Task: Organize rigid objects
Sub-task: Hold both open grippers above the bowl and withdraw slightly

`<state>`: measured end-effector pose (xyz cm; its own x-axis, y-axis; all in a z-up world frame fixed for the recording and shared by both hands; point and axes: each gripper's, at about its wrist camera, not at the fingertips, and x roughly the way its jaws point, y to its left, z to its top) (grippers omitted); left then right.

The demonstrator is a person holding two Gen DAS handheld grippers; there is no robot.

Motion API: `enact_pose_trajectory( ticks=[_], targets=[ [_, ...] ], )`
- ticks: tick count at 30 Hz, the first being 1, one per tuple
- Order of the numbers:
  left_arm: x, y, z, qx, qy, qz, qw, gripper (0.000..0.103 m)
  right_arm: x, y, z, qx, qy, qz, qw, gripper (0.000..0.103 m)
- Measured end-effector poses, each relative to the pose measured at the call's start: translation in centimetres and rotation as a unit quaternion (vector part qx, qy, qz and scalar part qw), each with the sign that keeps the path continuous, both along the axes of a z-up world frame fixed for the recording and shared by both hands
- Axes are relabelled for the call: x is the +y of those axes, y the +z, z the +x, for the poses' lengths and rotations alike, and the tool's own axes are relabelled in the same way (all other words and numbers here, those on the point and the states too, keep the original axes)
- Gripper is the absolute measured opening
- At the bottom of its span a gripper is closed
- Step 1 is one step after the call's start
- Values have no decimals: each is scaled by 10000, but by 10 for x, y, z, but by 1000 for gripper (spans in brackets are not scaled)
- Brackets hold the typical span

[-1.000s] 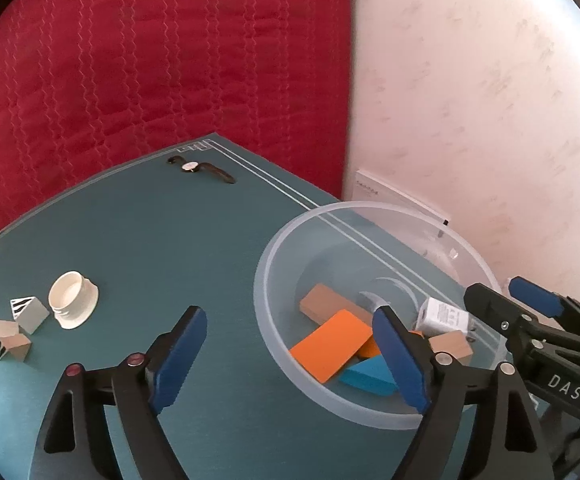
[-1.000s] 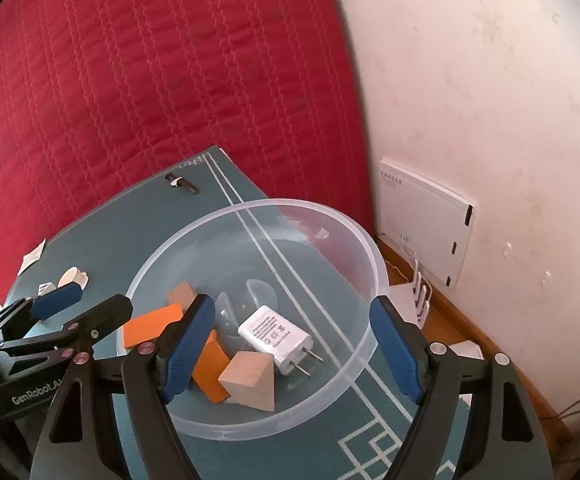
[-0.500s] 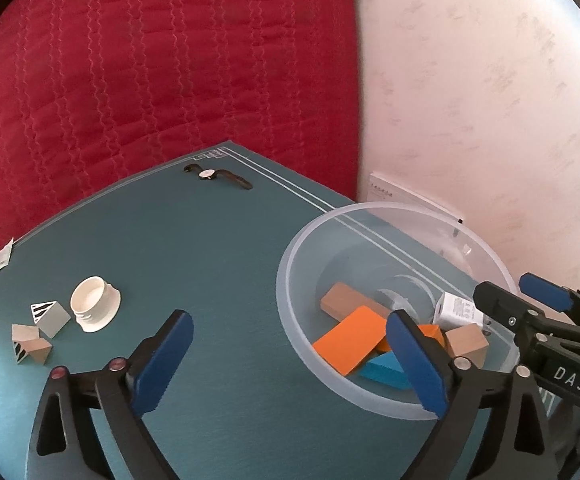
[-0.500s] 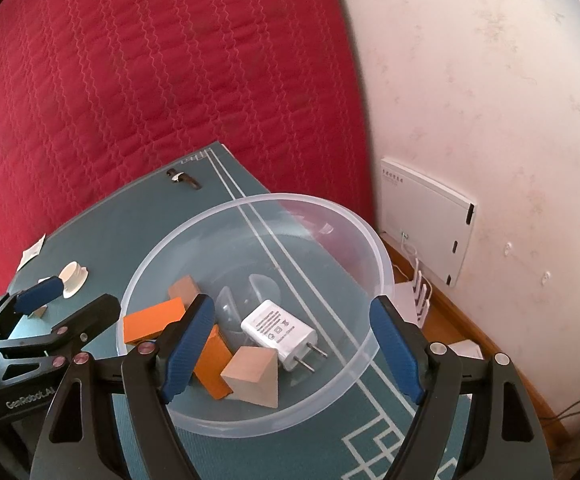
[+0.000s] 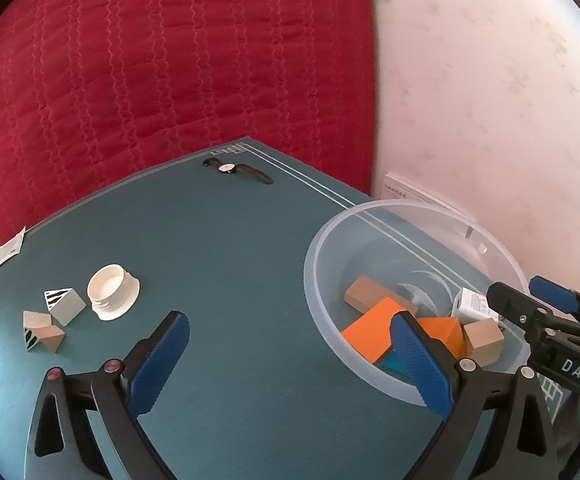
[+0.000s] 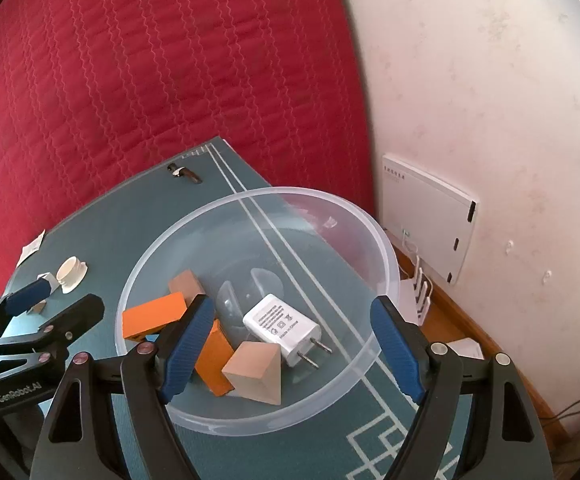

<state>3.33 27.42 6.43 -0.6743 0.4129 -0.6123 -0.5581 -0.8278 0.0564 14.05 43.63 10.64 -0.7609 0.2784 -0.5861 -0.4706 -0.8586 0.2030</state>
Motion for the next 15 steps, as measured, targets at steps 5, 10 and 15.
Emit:
enact_pose_trajectory(
  ticks=[5,10,15],
  targets=[
    [-6,-1,0,-8,42,8,10000,102,-1,-1,1,-7,-3,29,10000,82],
    [-15,-2,0,11,96,-2,10000,102,-4,0,3,2,1,111,9999,82],
    [-32,-4,-5,-27,283,24,9996,102,-9,1,1,10,11,257,9997,82]
  ],
)
